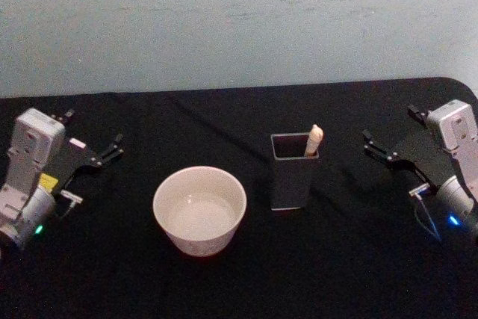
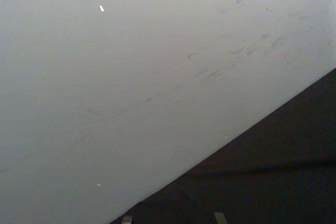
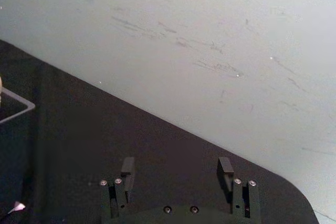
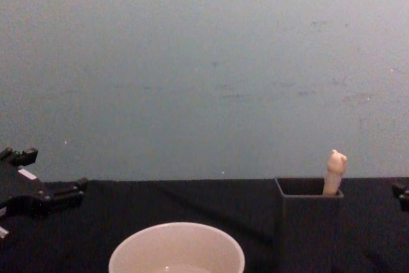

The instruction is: Pick up the stirring spoon with one hand, stir inside the cup, then place it back in its original position.

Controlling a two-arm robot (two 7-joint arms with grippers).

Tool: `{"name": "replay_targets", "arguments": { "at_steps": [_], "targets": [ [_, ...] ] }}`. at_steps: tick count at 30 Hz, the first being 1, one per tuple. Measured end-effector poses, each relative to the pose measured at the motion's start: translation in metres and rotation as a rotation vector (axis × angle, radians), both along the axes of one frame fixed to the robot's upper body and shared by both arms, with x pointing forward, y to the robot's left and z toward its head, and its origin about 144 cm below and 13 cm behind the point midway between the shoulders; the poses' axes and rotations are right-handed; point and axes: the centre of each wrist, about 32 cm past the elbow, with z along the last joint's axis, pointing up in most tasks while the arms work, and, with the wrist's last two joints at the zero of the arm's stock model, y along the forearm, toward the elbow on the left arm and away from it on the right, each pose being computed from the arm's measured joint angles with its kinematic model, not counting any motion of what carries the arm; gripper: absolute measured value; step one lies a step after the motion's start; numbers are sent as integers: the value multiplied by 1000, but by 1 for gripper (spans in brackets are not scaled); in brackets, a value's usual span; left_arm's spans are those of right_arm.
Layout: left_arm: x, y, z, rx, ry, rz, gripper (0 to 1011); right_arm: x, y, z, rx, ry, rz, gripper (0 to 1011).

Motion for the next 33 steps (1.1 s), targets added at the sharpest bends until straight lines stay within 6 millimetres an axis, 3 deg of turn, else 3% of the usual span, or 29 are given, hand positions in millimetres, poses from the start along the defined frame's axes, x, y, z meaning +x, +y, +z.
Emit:
{"name": "replay_targets", "arguments": {
  "at_steps": [19,33],
  "targets": [
    [0,0,0,0,0,0,1001,-2,-7,22,120,16,56,1002],
    [0,0,0,0,0,0,1001,-14,1,46,287,-52,190,1002]
  ]
}}
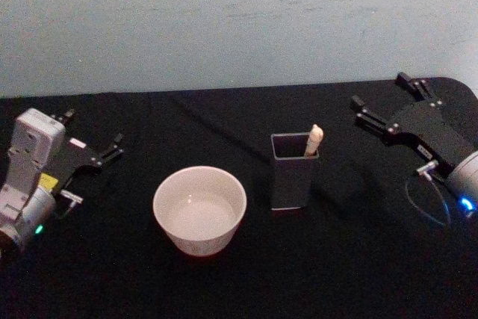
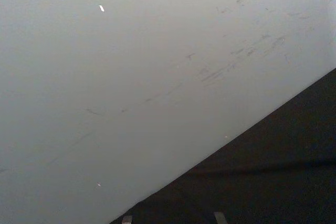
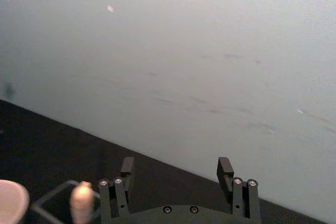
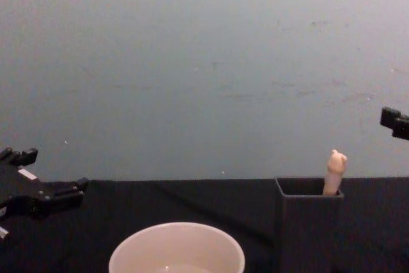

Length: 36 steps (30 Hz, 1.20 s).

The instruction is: Pick up the stirring spoon with one hand, stir inside the cup, then place it back in its original position.

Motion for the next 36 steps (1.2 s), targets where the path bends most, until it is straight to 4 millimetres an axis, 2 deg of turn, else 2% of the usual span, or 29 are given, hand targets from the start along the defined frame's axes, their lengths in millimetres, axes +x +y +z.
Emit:
{"name": "replay_targets", "arguments": {
  "at_steps": [5,17,36],
  "targets": [
    [0,0,0,0,0,0,1001,-9,7,2,14,-10,79,1002],
    [0,0,0,0,0,0,1001,-22,23,-9,-15,32,173,1002],
    [0,0,0,0,0,0,1001,-7,45,-22,-35,98,162,1002]
  ]
}}
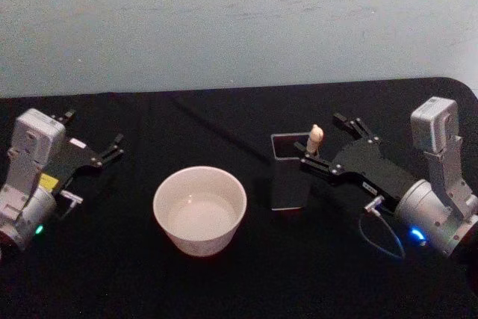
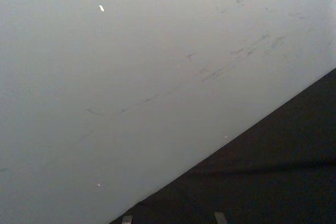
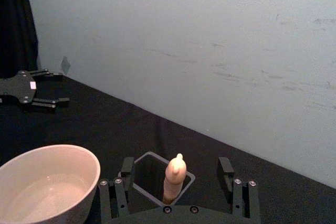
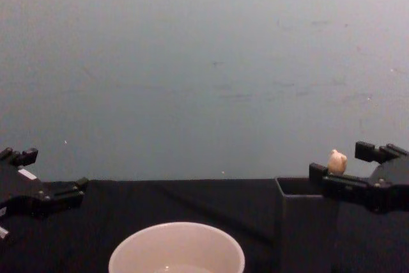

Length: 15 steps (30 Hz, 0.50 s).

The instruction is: Pick up the stirring spoon with one hand, stir inside the cup, then place it back in its original position.

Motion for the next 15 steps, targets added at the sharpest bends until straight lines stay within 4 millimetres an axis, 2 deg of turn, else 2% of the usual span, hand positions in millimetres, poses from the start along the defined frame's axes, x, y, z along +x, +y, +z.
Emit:
{"name": "replay_targets", "arguments": {
  "at_steps": [15],
  "targets": [
    [0,0,0,0,0,0,1001,7,6,-1,-2,27,-15,1002]
  ]
}}
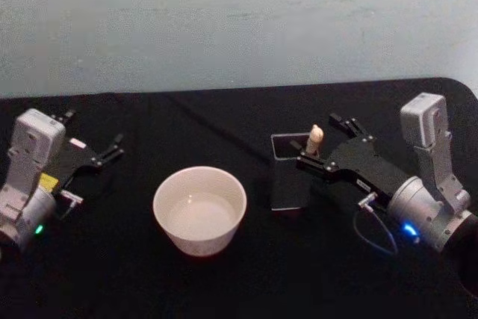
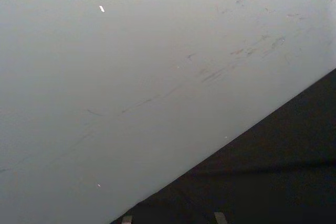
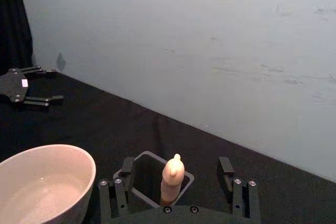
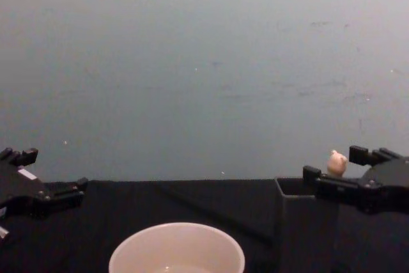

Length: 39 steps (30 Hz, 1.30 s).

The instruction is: Pick up the stirring spoon with one hand, stir inside the cup, then place it back in its original position.

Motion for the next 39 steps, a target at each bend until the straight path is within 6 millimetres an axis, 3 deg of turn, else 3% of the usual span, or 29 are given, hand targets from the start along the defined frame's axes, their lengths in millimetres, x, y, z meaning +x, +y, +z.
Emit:
{"name": "replay_targets", "arguments": {
  "at_steps": [25,30,39],
  "targets": [
    [0,0,0,0,0,0,1001,0,0,0,1,13,-1,993],
    [0,0,0,0,0,0,1001,0,0,0,1,12,-1,924],
    [0,0,0,0,0,0,1001,0,0,0,1,11,-2,650]
  ]
}}
